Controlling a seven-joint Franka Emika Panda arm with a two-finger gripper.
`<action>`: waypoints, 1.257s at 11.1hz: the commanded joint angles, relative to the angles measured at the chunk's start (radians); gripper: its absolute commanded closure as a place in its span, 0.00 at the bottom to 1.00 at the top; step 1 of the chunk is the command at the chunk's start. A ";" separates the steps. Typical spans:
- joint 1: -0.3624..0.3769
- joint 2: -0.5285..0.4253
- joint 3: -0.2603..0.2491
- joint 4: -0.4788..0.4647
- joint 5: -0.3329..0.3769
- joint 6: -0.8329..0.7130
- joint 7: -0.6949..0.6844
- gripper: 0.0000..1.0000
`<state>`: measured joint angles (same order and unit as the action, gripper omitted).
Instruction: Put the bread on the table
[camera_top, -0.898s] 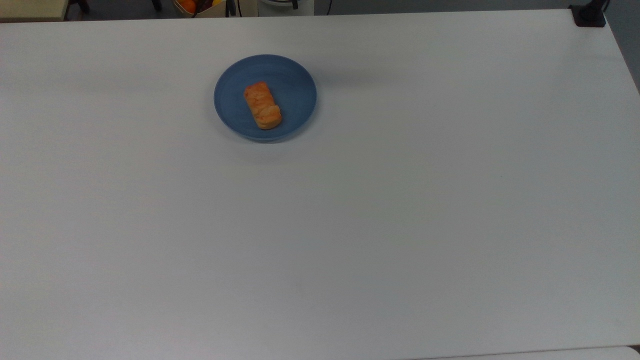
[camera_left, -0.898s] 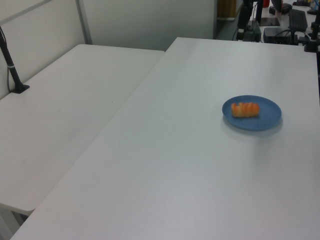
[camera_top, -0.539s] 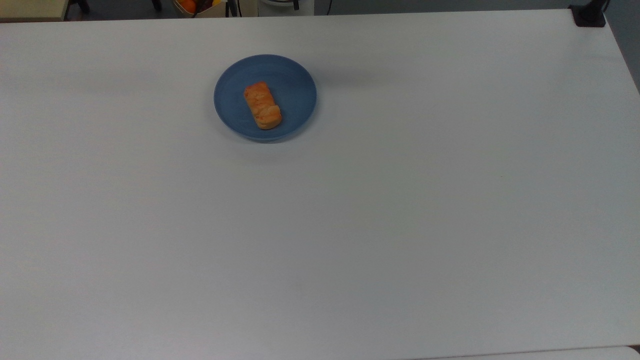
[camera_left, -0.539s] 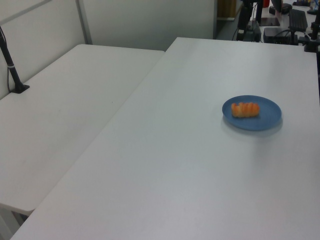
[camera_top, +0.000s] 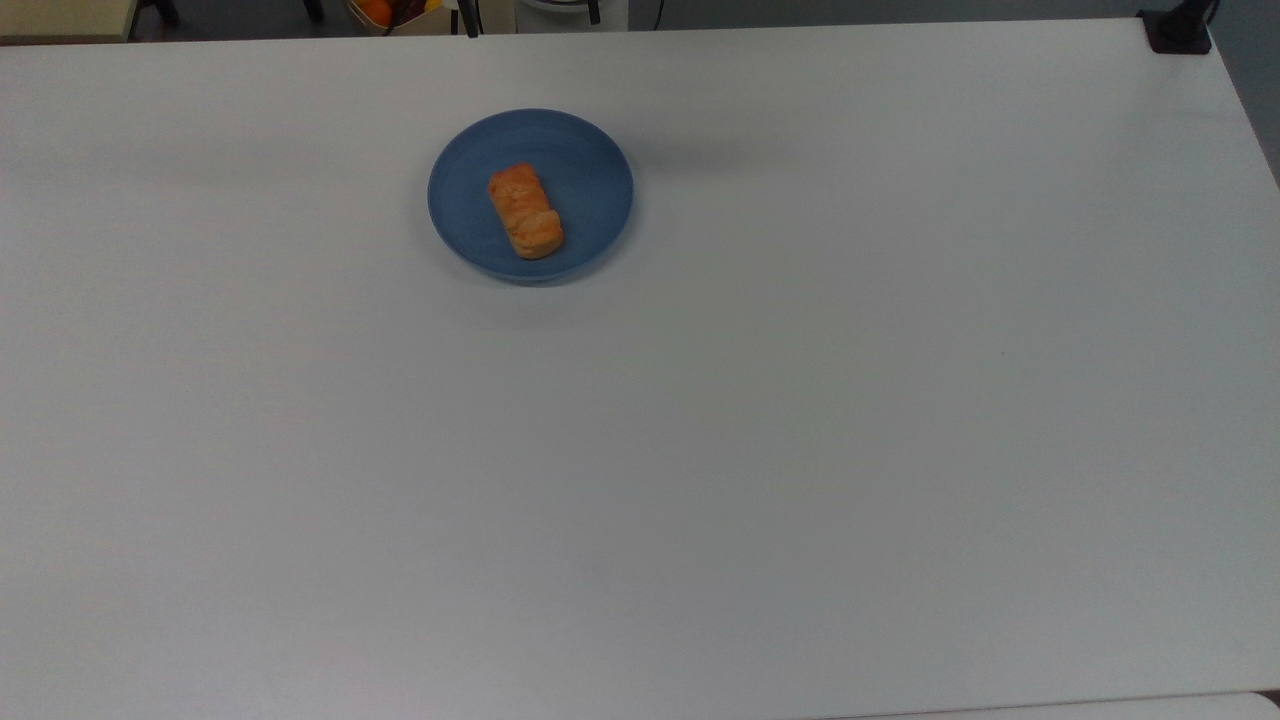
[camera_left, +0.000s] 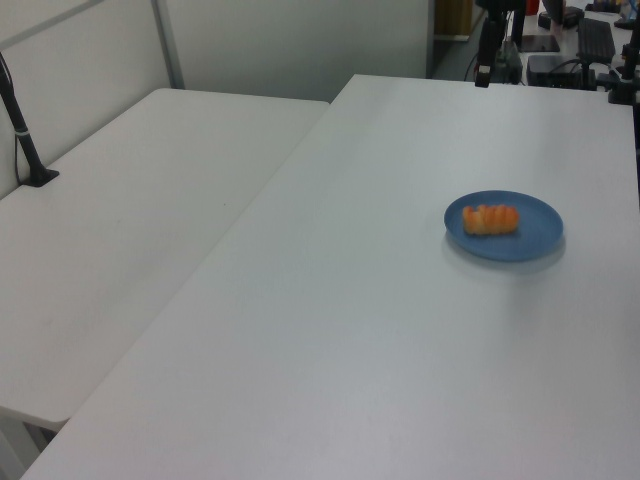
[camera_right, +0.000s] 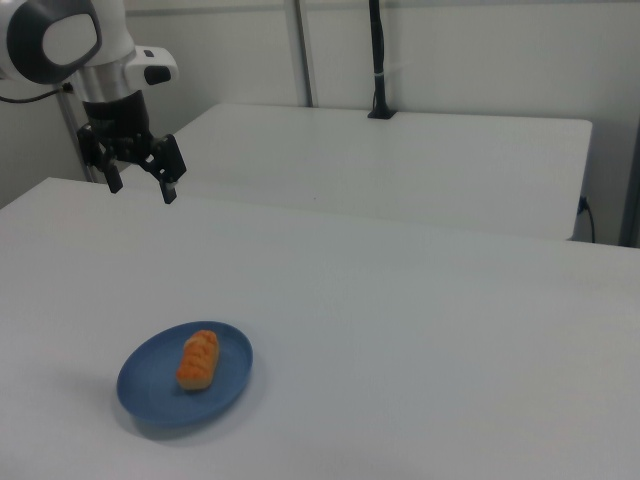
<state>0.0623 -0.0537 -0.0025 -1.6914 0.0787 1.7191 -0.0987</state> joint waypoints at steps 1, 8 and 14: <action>0.001 -0.011 -0.002 -0.048 -0.017 -0.018 -0.021 0.00; -0.022 0.015 -0.031 -0.160 -0.057 -0.019 -0.202 0.00; -0.016 0.098 -0.040 -0.338 -0.063 0.157 -0.265 0.00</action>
<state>0.0328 0.0236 -0.0341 -1.9610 0.0296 1.7807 -0.3439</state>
